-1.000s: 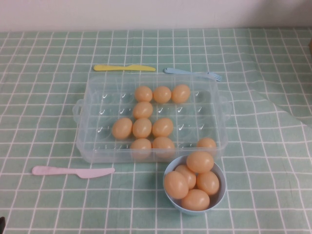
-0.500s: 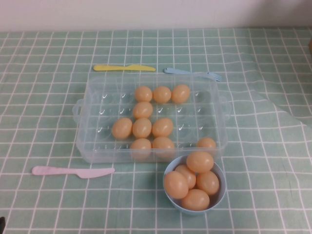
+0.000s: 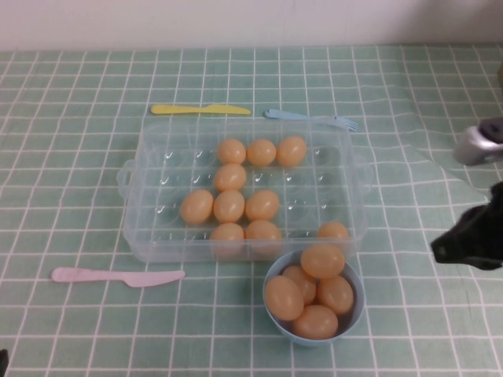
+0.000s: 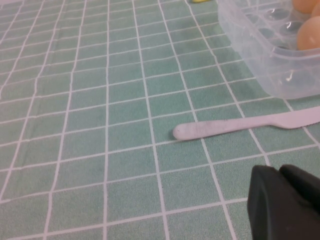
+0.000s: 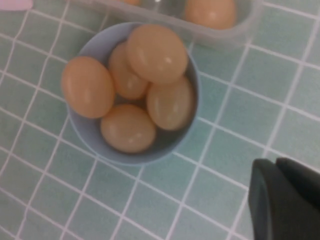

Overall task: Take an egg out of the egg box
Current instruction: Pick up the egg from the plastic box

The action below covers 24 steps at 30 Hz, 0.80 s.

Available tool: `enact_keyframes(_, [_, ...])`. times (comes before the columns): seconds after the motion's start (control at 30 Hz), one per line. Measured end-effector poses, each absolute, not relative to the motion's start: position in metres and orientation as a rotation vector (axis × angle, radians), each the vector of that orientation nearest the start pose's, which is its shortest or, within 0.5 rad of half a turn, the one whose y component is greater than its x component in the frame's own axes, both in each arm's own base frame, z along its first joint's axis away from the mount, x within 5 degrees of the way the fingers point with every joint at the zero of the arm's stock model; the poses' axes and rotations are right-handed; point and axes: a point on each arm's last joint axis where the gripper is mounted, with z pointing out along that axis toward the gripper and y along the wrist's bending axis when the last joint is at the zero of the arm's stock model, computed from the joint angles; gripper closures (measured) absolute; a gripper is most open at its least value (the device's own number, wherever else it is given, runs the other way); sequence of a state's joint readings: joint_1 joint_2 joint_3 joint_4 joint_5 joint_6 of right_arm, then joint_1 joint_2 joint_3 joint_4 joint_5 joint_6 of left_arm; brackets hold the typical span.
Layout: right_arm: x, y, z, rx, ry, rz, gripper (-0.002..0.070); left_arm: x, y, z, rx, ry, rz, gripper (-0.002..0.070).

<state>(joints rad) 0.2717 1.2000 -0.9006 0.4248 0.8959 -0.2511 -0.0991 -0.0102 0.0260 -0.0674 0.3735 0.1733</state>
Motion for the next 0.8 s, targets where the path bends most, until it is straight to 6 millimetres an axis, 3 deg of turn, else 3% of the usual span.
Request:
enact_keyframes(0.43, [0.282, 0.209, 0.295, -0.944, 2.612, 0.527, 0.0665, 0.052, -0.007, 0.171, 0.213, 1.860, -0.015, 0.0678])
enact_keyframes(0.53, [0.298, 0.227, 0.295, -1.003, 2.628, 0.528, 0.0592, 0.052, -0.007, 0.171, 0.213, 1.860, -0.015, 0.0678])
enact_keyframes(0.73, [0.328, 0.248, 0.283, -1.067, 2.663, 0.495, 0.0330, 0.052, -0.007, 0.171, 0.213, 1.860, -0.015, 0.0678])
enact_keyframes(0.8, [0.333, 0.257, 0.279, -1.094, 2.663, 0.489, 0.0276, 0.052, -0.007, 0.171, 0.213, 1.860, -0.015, 0.0678])
